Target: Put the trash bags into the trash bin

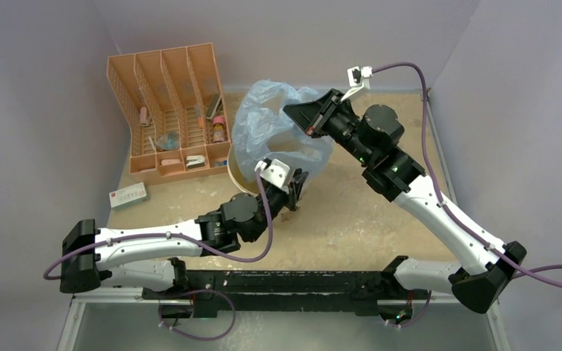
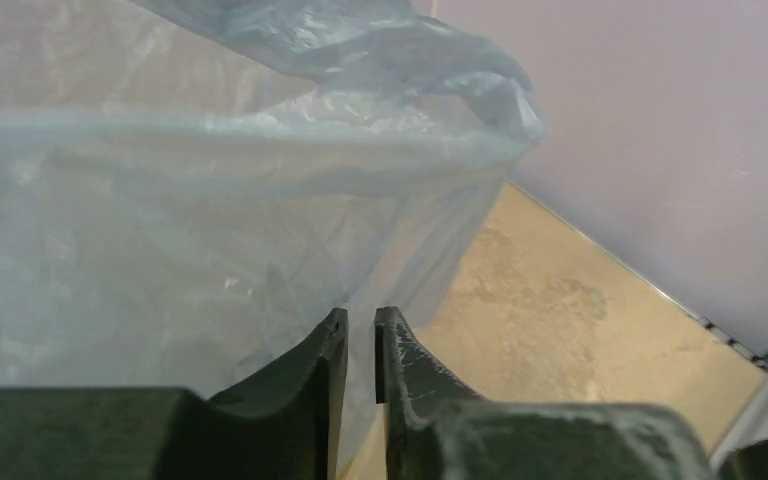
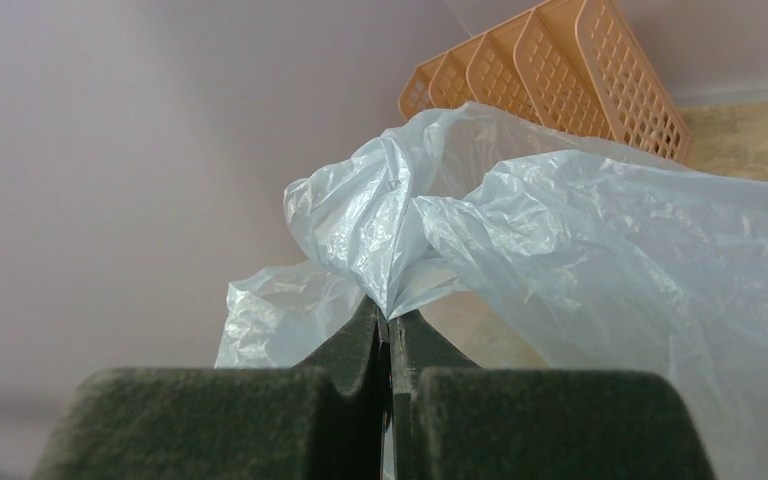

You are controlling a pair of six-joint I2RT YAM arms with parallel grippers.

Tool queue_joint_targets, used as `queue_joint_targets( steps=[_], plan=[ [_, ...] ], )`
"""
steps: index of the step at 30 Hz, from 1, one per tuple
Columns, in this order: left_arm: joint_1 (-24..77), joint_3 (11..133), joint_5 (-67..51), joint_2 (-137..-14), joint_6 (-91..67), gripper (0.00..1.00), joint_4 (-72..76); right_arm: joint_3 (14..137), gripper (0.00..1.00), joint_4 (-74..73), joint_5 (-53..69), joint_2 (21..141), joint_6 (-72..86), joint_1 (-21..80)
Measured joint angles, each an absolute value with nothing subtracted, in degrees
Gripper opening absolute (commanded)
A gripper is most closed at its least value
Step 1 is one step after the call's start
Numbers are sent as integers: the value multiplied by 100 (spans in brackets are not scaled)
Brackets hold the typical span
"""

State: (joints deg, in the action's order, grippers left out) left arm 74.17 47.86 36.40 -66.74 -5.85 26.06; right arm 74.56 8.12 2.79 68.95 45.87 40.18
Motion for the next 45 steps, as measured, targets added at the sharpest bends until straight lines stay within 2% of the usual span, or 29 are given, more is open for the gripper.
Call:
queue_joint_targets(
  steps=[2,12,21,26,33,40,45],
  plan=[
    [7338,4834,3830,-6674,-486,0,2469,7450,0,816,281,6882,4591,4018],
    [6313,4788,3535,-5900,-945,0,1085,7325,0,956,425,6812,4652,4045],
    [6086,4687,2779,-5564,-1431,0,-54,7317,0,934,189,7098,4541,4532],
    [6086,4453,2412,-5323,-1706,25,-458,7459,0,578,-259,7531,4351,4934],
    [6086,4648,1721,-4812,-1861,46,-1166,7728,0,-167,-945,8119,4095,5052],
    [6086,4974,1149,-4447,-1846,54,-1782,7859,0,-438,-1192,8184,3981,5050],
    [6086,5159,1024,-3997,-1824,56,-2235,8119,0,-648,-1409,8416,3868,5050]
  ],
)
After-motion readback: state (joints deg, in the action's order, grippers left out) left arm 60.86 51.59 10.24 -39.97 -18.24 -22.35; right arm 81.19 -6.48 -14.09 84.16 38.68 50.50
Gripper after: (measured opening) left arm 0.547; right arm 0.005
